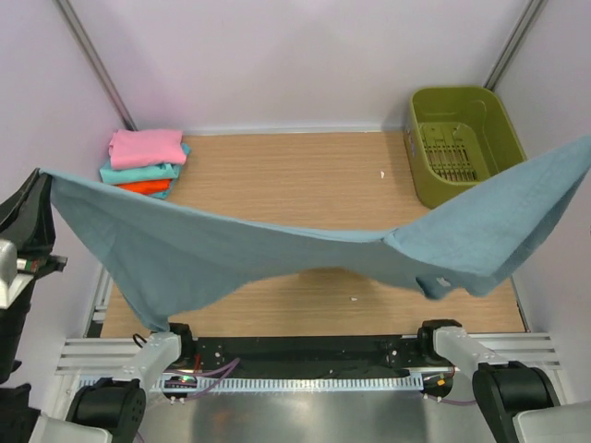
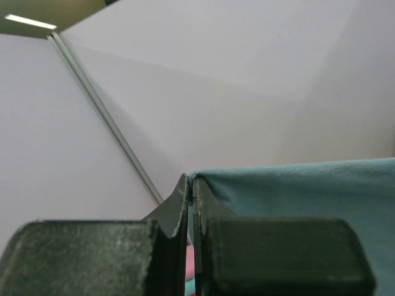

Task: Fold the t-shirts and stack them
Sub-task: Flatten the tshirt out

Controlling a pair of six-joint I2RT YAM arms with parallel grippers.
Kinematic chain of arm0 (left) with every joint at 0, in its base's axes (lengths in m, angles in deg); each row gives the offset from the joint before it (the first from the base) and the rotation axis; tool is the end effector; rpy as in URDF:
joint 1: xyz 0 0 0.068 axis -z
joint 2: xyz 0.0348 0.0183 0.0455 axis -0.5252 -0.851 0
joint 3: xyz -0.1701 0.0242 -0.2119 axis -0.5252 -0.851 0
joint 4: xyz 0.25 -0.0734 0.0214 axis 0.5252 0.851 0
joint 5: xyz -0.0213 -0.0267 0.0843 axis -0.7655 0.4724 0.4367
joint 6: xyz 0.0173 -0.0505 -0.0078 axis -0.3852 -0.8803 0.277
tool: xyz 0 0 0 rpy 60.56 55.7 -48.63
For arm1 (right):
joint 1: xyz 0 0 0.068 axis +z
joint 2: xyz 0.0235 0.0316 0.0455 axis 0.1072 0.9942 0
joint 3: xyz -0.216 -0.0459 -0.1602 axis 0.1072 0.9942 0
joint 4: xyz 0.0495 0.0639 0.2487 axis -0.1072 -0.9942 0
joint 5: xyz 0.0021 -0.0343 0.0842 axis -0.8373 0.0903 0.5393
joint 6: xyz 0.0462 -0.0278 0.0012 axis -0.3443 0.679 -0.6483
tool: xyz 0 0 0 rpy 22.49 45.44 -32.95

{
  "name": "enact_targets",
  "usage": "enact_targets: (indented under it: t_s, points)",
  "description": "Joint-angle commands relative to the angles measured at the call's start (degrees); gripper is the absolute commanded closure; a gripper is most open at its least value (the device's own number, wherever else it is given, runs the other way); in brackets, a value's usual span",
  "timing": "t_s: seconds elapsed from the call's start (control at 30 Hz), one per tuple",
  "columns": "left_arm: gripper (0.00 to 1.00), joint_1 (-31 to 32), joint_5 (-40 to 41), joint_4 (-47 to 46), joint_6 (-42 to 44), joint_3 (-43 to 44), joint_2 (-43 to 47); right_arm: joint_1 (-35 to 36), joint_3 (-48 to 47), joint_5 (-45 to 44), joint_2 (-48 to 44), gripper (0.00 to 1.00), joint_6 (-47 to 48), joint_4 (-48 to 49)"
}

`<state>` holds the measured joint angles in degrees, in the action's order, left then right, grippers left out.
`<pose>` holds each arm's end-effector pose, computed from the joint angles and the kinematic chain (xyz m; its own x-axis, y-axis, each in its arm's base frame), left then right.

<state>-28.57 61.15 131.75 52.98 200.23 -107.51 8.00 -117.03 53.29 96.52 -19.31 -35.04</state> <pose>-0.0695 -0.0029 0.6236 0.4752 0.3222 -0.8187 0.0602 0.9164 0.3956 -0.0834 0.0058 0.6618 0.6946 -0.0616 -0.7168 -0.1446 0.9640 -0.2229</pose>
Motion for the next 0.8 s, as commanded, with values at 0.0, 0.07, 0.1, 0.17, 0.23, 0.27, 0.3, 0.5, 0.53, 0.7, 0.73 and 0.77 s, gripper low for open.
enact_targets:
  t_s: [0.0,0.07,0.1,0.17,0.23,0.27,0.3,0.5,0.53,0.7,0.73,0.77]
  points:
    - [1.0,-1.01,-0.34,-2.48,-1.66,-4.07,-5.19,-0.27,4.46,-1.59,7.46,0.99,-0.99,5.57]
    - [1.0,-1.09,0.37,-3.63,-1.83,-7.94,-5.2,-0.26,7.09,-1.15,9.48,0.99,-1.7,7.06]
    - [1.0,-1.09,0.37,-3.72,-1.92,-11.88,-5.55,-0.26,8.67,-0.71,9.92,0.99,-1.79,7.77]
    - [1.0,-1.01,0.89,-4.07,-1.92,-16.46,-5.72,-0.18,16.19,-0.01,9.67,0.99,-1.53,10.83]
    - [1.0,-1.09,1.77,-4.33,-1.75,-23.55,-6.25,-0.26,24.8,0.08,9.31,0.99,-0.91,13.21]
    - [1.0,-1.01,2.65,-4.95,-1.31,-26.21,-6.51,-0.18,27.29,0.08,9.83,0.99,-0.3,15.4]
    - [1.0,-1.01,3.18,-5.82,-1.05,-28.76,-6.69,-0.35,29.49,0.17,10.45,0.99,-0.12,16.47]
    - [1.0,-1.09,2.57,-20.76,1.5,-48.91,-12.38,-0.18,36.2,1.84,24.99,0.99,-1.08,22.98]
    - [1.0,-1.01,2.22,-21.55,1.85,-49.7,-14.14,0.0,36.19,1.84,27.48,0.99,-1.0,23.5]
    - [1.0,-1.09,1.51,-30.95,3.35,-56.29,-27.06,2.8,32.08,0.71,48.97,0.99,0.14,24.56]
    - [1.0,-1.01,1.34,-32.53,3.26,-56.91,-29.08,3.25,28.41,0.09,52.08,0.99,1.63,24.65]
    - [1.0,-1.09,1.16,-33.85,3.44,-57.26,-32.67,3.77,25.76,-0.79,55.16,0.99,2.51,24.56]
